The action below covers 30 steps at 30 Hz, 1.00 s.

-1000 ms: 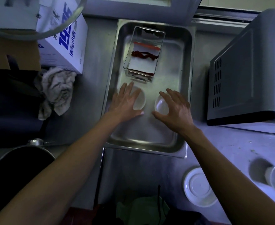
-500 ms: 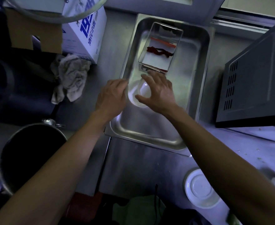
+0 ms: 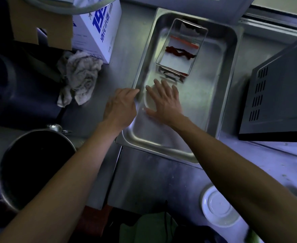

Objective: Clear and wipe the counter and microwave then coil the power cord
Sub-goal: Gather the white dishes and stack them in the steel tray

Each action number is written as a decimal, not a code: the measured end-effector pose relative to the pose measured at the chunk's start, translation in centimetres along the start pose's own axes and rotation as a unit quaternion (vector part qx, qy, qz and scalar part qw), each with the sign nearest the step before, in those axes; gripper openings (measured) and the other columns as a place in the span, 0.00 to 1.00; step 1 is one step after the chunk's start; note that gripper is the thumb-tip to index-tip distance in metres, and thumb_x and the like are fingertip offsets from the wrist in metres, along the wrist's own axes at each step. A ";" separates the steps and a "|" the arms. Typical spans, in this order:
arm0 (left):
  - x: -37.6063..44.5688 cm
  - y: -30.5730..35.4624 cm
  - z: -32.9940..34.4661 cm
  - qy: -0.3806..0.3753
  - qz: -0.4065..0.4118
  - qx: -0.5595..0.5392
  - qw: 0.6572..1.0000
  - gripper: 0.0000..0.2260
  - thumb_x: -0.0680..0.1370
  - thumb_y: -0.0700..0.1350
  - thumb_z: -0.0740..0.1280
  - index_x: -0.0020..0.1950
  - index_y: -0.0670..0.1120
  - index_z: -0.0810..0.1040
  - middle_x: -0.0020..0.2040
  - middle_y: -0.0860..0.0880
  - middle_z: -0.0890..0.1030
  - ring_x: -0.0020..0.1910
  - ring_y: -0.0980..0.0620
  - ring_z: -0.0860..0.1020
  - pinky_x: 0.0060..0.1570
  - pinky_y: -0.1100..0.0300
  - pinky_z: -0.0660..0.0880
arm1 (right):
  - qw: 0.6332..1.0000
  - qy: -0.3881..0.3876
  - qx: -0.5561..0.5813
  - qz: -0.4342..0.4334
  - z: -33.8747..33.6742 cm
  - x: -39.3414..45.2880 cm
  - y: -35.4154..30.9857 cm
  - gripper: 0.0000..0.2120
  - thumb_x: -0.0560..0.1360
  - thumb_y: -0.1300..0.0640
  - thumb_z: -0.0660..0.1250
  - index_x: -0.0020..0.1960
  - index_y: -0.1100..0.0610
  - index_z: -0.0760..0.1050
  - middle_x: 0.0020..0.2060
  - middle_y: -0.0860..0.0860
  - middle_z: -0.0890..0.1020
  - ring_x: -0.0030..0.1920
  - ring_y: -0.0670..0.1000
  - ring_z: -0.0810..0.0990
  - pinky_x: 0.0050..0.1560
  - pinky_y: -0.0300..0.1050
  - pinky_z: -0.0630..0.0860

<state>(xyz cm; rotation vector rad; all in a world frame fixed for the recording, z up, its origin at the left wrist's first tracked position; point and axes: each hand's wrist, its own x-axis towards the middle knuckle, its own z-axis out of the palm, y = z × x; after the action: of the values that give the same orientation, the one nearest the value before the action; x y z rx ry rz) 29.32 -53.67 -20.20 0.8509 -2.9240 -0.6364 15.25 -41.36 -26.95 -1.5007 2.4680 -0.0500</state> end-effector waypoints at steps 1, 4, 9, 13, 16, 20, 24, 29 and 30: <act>0.1 0.1 -0.1 -0.004 0.000 -0.002 1.000 0.21 0.76 0.35 0.60 0.68 0.42 0.77 0.63 0.42 0.80 0.62 0.39 0.75 0.63 0.44 0.71 | 1.000 0.005 -0.007 0.003 0.3 0.0 0.0 0.40 0.75 0.29 0.55 0.80 0.45 0.50 0.81 0.54 0.52 0.80 0.60 0.48 0.76 0.64 0.47; 0.4 0.5 -0.3 -0.012 0.001 -0.006 1.000 0.20 0.76 0.37 0.60 0.67 0.42 0.77 0.63 0.42 0.80 0.62 0.38 0.75 0.62 0.43 0.71 | 0.999 0.020 -0.017 0.018 0.9 0.2 -0.1 0.38 0.75 0.29 0.52 0.80 0.45 0.51 0.80 0.54 0.55 0.80 0.59 0.50 0.75 0.63 0.49; 0.0 1.0 -0.9 -0.019 -0.004 -0.005 1.000 0.21 0.76 0.42 0.56 0.66 0.42 0.78 0.63 0.42 0.80 0.62 0.39 0.75 0.62 0.43 0.71 | 0.999 0.024 -0.025 0.028 0.9 1.4 0.0 0.39 0.75 0.29 0.51 0.80 0.45 0.49 0.80 0.54 0.53 0.80 0.59 0.48 0.75 0.61 0.41; -1.0 0.9 -1.4 -0.015 0.006 -0.001 1.000 0.21 0.76 0.45 0.56 0.64 0.42 0.79 0.61 0.43 0.80 0.61 0.39 0.76 0.61 0.44 0.72 | 1.000 0.000 0.000 0.022 0.3 1.8 0.3 0.42 0.75 0.26 0.48 0.81 0.45 0.43 0.81 0.53 0.43 0.80 0.57 0.37 0.76 0.66 0.36; -1.5 0.8 -1.4 -0.026 0.006 -0.006 1.000 0.16 0.77 0.41 0.62 0.63 0.44 0.79 0.61 0.45 0.80 0.61 0.40 0.75 0.61 0.45 0.72 | 0.999 0.001 0.017 0.032 -0.5 0.0 0.4 0.41 0.75 0.27 0.51 0.81 0.45 0.45 0.81 0.54 0.43 0.80 0.57 0.39 0.77 0.64 0.38; -1.7 1.7 -1.3 -0.059 0.028 0.001 0.998 0.16 0.78 0.42 0.63 0.66 0.46 0.77 0.63 0.45 0.79 0.62 0.40 0.74 0.60 0.45 0.72 | 0.995 0.002 0.064 0.077 -1.5 -4.1 0.4 0.36 0.78 0.36 0.59 0.81 0.48 0.53 0.81 0.54 0.49 0.81 0.56 0.46 0.78 0.60 0.48; -2.0 4.4 -0.8 -0.074 0.085 0.026 0.993 0.17 0.79 0.45 0.63 0.68 0.47 0.76 0.65 0.45 0.78 0.62 0.41 0.74 0.59 0.45 0.73 | 0.984 0.036 0.112 0.136 -2.4 -9.9 0.9 0.32 0.79 0.41 0.62 0.79 0.50 0.59 0.80 0.55 0.57 0.80 0.56 0.52 0.78 0.57 0.53; -2.3 9.0 1.2 -0.119 0.158 0.036 0.980 0.17 0.80 0.47 0.61 0.68 0.50 0.75 0.66 0.47 0.77 0.63 0.42 0.74 0.54 0.46 0.73 | 0.969 0.056 0.124 0.206 -3.2 -17.5 1.9 0.30 0.78 0.45 0.65 0.77 0.52 0.63 0.79 0.56 0.61 0.79 0.58 0.57 0.76 0.57 0.59; -2.5 9.9 1.7 -0.132 0.174 0.034 0.975 0.17 0.80 0.47 0.61 0.68 0.49 0.75 0.66 0.47 0.77 0.63 0.43 0.73 0.56 0.46 0.73 | 0.965 0.064 0.127 0.221 -3.4 -19.0 2.1 0.30 0.78 0.46 0.66 0.76 0.53 0.65 0.78 0.57 0.63 0.78 0.58 0.59 0.75 0.57 0.61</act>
<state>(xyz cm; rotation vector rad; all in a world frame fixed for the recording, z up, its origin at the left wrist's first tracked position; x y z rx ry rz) 26.21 -44.13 -17.67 0.2559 -3.2295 -0.6668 20.98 -24.05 -20.29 -0.8478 2.7142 -0.3737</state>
